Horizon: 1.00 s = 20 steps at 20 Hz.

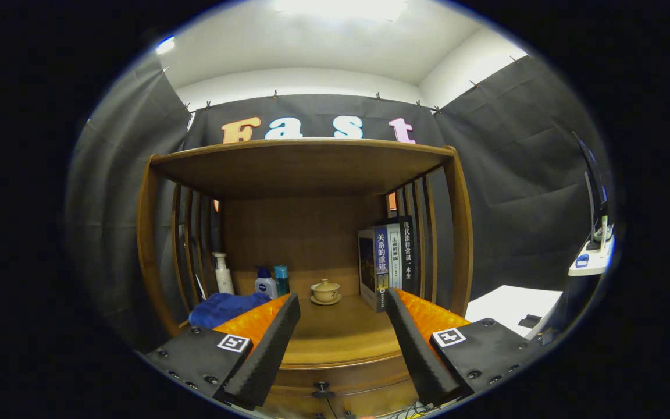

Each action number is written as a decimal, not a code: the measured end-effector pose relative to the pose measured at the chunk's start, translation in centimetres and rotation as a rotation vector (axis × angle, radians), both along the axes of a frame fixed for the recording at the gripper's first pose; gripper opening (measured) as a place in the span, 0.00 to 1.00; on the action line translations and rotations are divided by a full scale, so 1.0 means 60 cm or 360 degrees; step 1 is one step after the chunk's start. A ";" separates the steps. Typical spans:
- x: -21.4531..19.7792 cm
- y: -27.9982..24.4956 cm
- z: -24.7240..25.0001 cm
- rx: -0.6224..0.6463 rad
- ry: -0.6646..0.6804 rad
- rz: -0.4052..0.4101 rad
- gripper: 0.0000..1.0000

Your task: Pull open the drawer, take out the items inside it, and place them on the countertop above the cabinet.

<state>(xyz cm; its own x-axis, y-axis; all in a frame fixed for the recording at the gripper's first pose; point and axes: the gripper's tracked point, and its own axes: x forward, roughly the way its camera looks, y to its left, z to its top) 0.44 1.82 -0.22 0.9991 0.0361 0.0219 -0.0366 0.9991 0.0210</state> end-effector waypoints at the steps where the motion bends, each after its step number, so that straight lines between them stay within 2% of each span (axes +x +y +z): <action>1: 0.000 0.002 -0.002 0.0011 0.0001 0.0009 0.98; 4: 0.004 0.016 -0.022 0.0017 -0.0017 0.0060 0.98; 8: 0.012 0.032 -0.093 -0.0011 0.0011 0.0108 0.98; 15: 0.032 0.047 -0.260 0.0003 0.0212 0.0154 0.98; 20: 0.044 0.044 -0.343 -0.0004 0.0304 0.0156 0.98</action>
<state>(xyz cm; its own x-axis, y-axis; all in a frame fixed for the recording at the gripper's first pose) 3.05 4.48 -20.80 0.9768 0.1333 -0.1678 -0.1293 0.9910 0.0344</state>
